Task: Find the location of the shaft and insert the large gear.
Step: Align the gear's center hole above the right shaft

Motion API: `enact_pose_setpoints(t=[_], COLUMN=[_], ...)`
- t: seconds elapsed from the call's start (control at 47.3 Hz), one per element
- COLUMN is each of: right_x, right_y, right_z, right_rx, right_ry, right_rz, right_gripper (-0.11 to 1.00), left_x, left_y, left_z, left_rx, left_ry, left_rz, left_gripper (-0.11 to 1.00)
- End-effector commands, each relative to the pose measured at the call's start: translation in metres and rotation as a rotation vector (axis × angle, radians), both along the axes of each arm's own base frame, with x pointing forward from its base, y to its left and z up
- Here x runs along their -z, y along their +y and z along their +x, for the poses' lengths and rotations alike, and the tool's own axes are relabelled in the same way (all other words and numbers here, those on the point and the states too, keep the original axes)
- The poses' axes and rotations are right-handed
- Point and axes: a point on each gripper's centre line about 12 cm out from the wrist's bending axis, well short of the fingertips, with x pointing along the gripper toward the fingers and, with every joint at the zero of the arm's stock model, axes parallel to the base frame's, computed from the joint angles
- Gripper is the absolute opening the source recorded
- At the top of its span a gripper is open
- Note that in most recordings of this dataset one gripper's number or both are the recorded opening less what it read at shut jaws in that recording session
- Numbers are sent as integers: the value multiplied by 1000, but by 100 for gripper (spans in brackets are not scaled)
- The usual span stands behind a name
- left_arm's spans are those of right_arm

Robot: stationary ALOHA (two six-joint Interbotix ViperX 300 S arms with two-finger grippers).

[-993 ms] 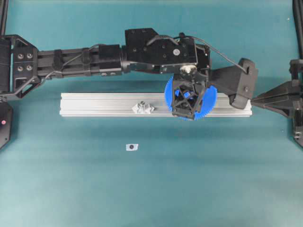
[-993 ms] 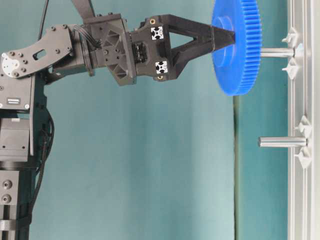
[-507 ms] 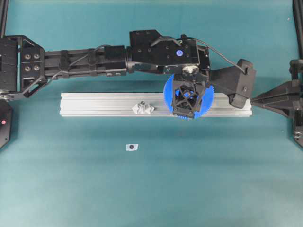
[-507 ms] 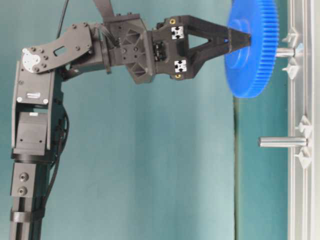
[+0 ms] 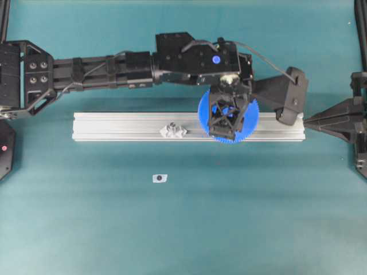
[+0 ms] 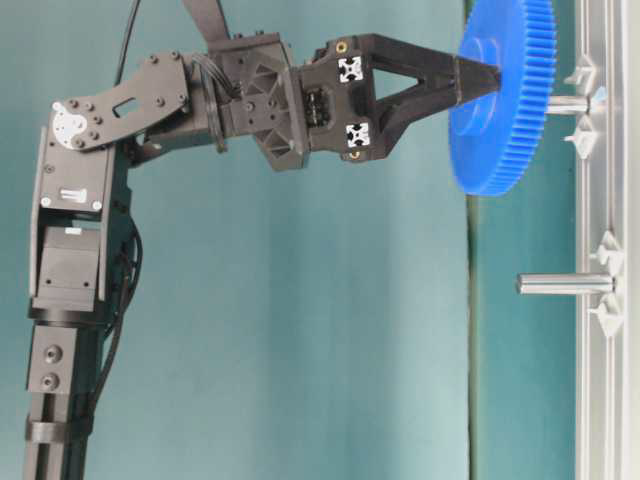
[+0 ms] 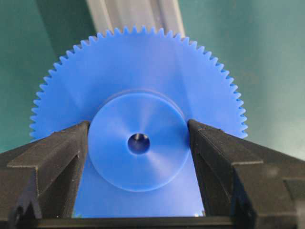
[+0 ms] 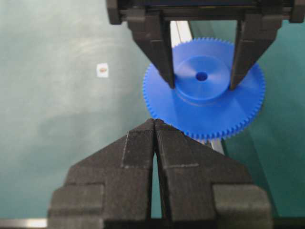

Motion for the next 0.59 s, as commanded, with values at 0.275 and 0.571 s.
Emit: enact_pose_setpoints(t=[0.275, 0.571], right_x=[-5, -5], right_y=[0, 0], right_z=[1, 1], right_rx=[5, 4], right_ry=[-16, -19], right_rz=[9, 8], right_gripper=[1, 1], left_x=[-13, -10], left_y=[18, 19], left_z=[-9, -19], left_rx=[-34, -53], left_ry=[-12, -3], left_rz=[5, 0], left_gripper=[71, 71])
